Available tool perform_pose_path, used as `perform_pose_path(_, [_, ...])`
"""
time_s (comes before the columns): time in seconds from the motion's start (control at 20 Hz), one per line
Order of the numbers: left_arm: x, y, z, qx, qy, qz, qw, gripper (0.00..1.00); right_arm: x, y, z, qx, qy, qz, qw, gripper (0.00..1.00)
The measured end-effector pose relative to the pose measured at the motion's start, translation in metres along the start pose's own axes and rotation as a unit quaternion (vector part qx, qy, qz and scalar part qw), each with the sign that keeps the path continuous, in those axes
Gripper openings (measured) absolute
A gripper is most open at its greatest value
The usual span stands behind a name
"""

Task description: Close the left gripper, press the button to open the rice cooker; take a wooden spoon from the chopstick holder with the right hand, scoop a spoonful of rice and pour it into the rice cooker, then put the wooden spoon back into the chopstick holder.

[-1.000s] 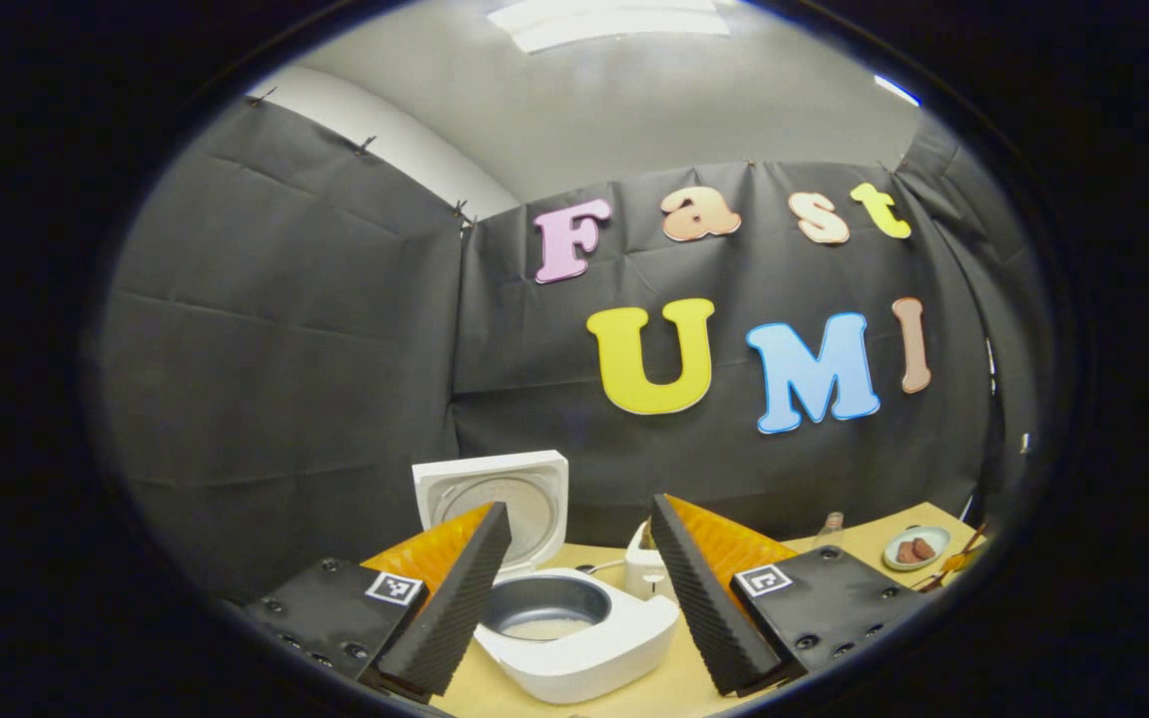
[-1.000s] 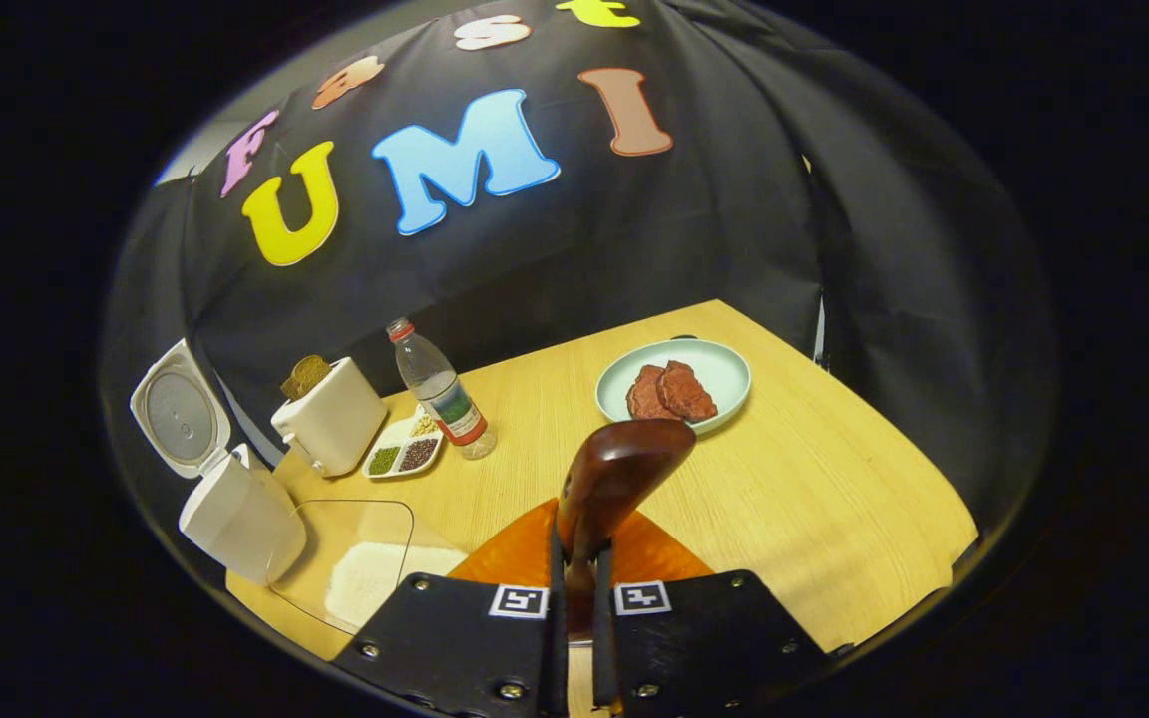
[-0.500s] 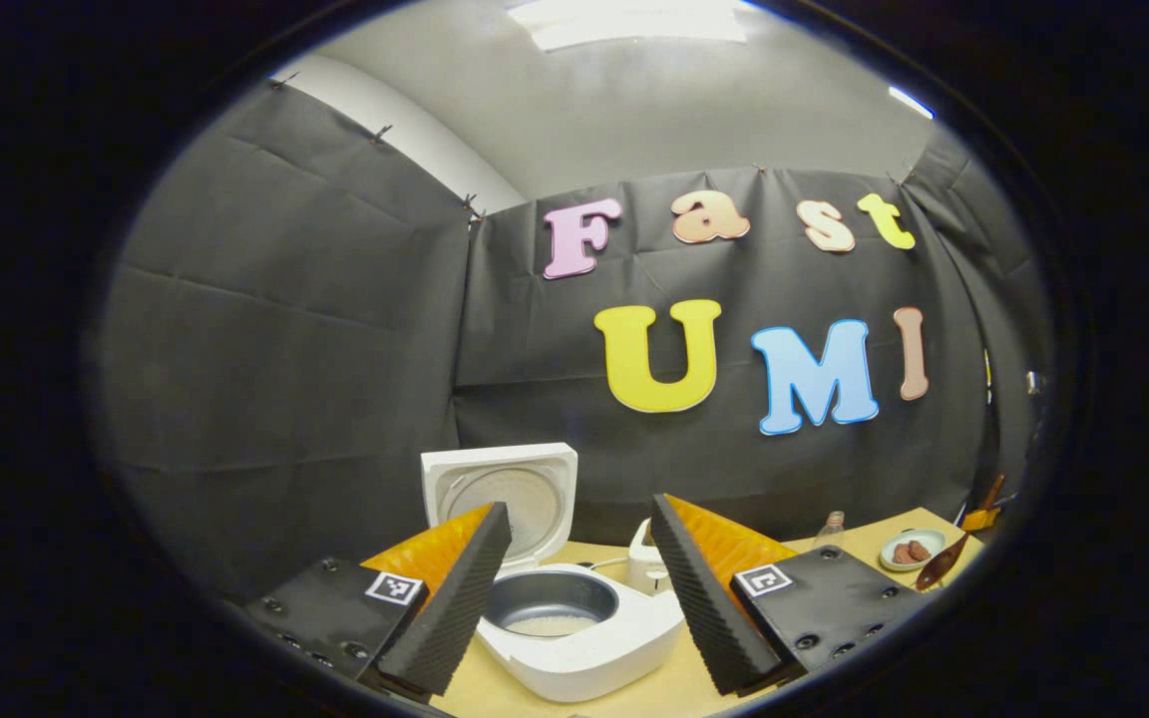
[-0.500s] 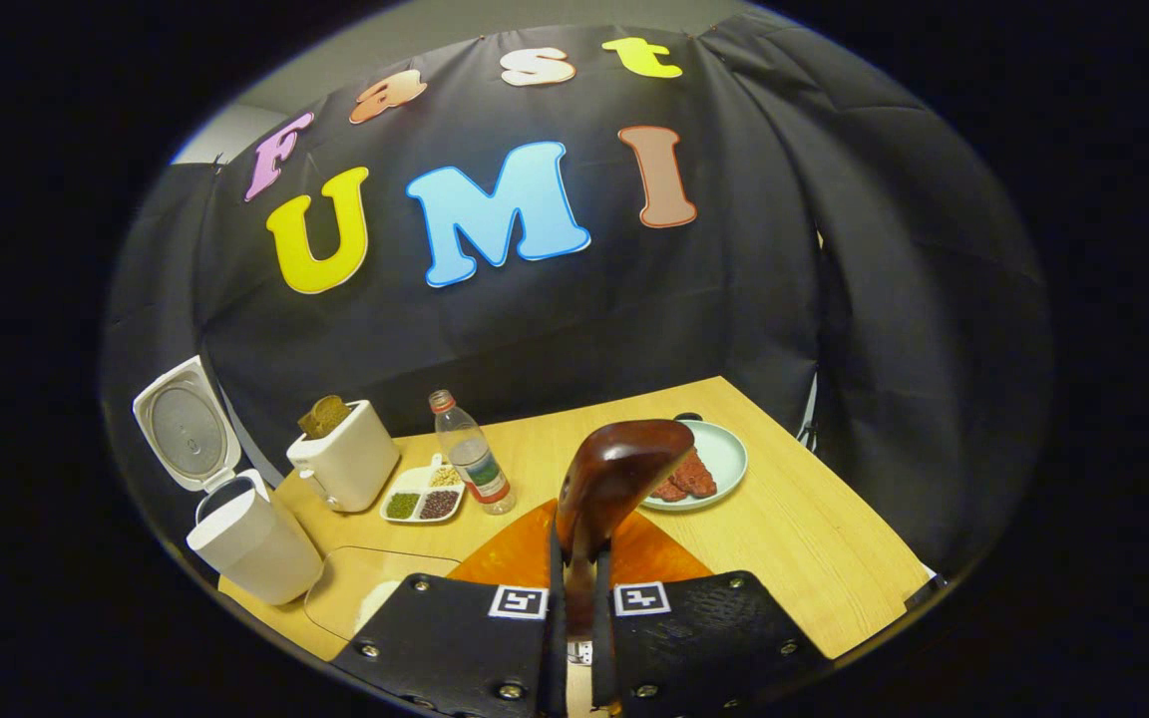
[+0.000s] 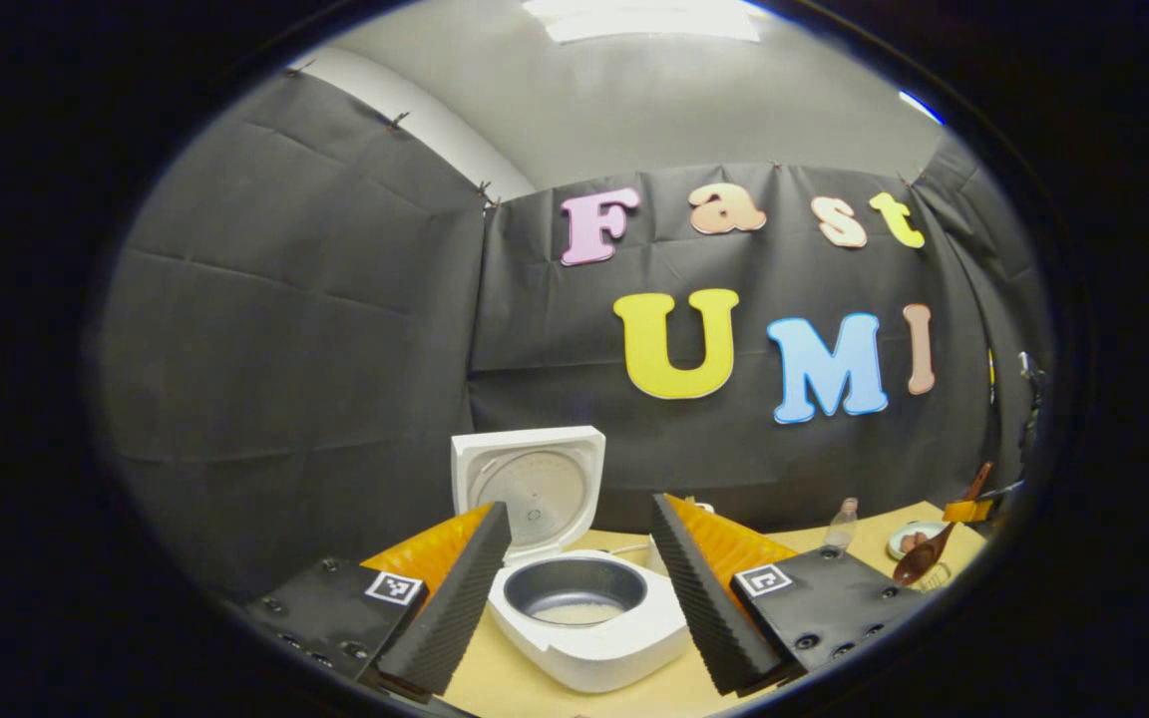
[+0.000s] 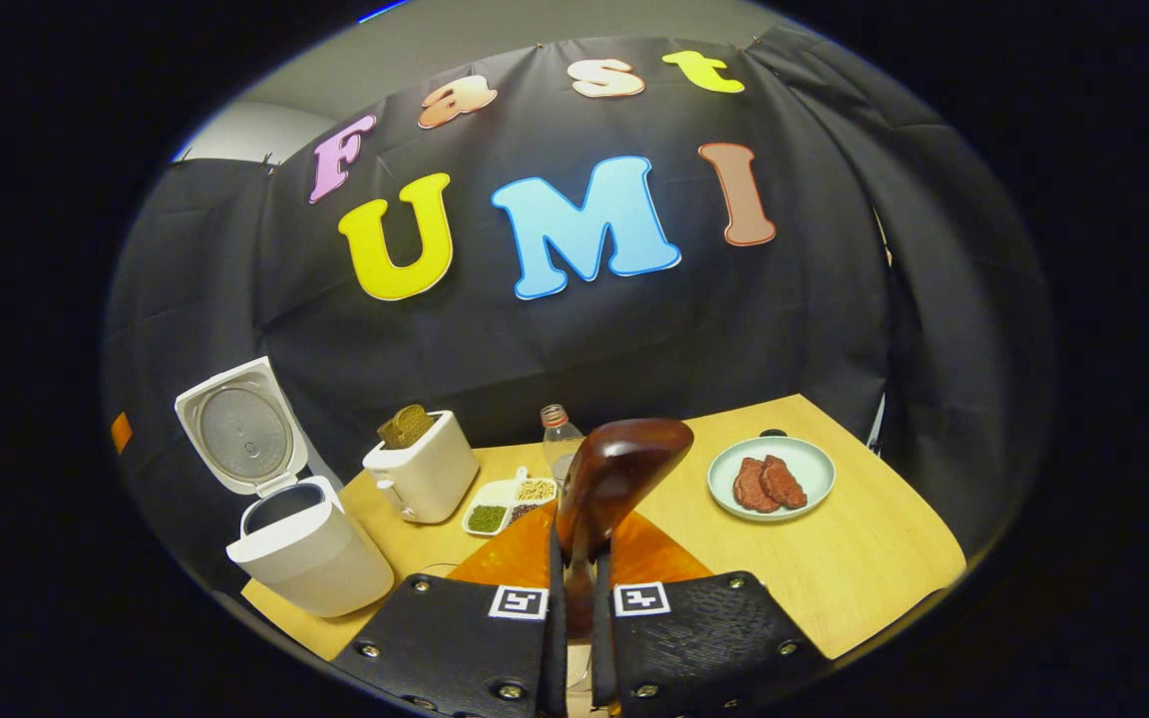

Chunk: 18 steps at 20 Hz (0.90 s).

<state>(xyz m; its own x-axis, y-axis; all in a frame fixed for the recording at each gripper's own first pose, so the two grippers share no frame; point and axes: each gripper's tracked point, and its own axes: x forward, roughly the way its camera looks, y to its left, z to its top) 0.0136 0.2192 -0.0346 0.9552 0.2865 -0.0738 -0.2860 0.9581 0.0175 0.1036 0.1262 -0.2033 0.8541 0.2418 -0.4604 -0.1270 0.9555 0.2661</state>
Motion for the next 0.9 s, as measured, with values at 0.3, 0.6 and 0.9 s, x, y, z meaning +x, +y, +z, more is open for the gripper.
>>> perform_pose_path(0.3, [-0.007,0.022,-0.018,-0.012,0.02,0.007,1.0,0.98,0.03,0.021,-0.042,-0.043,0.017,-0.003,0.999,0.1])
perform_pose_path(0.6, [-0.014,0.041,-0.026,0.018,0.028,0.009,0.999,0.96,0.065,0.045,-0.087,-0.076,0.036,0.006,0.996,0.1])
perform_pose_path(0.9, [-0.023,0.052,-0.037,0.035,0.041,0.01,0.999,0.98,0.083,0.069,-0.107,-0.084,0.034,0.019,0.996,0.1])
